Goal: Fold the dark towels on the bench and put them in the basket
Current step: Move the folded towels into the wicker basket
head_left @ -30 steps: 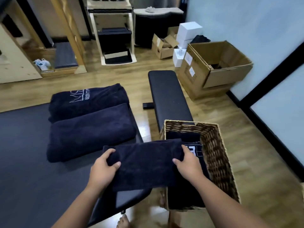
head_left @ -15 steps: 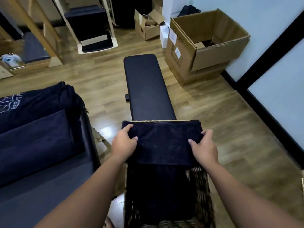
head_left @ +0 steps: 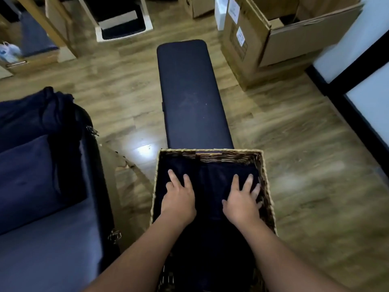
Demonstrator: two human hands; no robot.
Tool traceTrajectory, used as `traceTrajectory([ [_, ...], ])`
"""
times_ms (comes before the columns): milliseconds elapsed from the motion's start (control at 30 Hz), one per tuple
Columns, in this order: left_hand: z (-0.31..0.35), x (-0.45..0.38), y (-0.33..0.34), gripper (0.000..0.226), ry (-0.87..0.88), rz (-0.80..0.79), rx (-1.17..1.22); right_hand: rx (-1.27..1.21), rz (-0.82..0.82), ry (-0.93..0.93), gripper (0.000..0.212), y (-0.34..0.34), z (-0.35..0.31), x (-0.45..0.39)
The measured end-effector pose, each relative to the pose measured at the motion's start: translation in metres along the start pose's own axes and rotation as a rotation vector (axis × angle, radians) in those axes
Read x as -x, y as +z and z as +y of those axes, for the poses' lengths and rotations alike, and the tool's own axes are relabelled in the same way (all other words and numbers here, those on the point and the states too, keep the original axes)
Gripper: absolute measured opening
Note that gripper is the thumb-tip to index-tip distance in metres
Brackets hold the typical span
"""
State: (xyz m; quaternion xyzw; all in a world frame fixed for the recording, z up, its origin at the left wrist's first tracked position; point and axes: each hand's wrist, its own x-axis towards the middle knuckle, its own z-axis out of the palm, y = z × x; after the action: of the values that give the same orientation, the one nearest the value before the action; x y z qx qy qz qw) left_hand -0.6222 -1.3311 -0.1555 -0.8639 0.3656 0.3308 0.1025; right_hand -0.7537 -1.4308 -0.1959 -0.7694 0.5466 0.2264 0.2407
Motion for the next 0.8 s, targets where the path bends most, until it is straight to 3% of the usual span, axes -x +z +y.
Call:
traceTrajectory([
  [133, -0.006, -0.035, 0.013, 0.101, -0.099, -0.096, 0.153, 0.107, 0.118, -0.129, 0.099, 0.015, -0.008, -0.006],
  [267, -0.025, -0.061, 0.027, 0.114, -0.076, -0.126, 0.29, -0.134, -0.025, -0.132, 0.1, 0.021, -0.005, -0.034],
  [433, -0.046, -0.072, 0.029, 0.121, -0.02, -0.117, 0.48, -0.196, -0.166, -0.111, 0.107, 0.011, -0.002, -0.064],
  [533, -0.041, -0.061, 0.017, 0.104, -0.033, -0.121, 0.526, -0.178, -0.176, -0.122, 0.104, 0.005, -0.004, -0.054],
  [667, -0.043, -0.027, 0.0, 0.06, -0.016, 0.002, 0.514, -0.157, -0.185, -0.163, 0.089, -0.001, 0.0, -0.024],
  [800, -0.067, 0.014, -0.014, 0.043, -0.031, 0.114, 0.588, -0.171, -0.278, -0.219, 0.073, -0.011, -0.014, 0.017],
])
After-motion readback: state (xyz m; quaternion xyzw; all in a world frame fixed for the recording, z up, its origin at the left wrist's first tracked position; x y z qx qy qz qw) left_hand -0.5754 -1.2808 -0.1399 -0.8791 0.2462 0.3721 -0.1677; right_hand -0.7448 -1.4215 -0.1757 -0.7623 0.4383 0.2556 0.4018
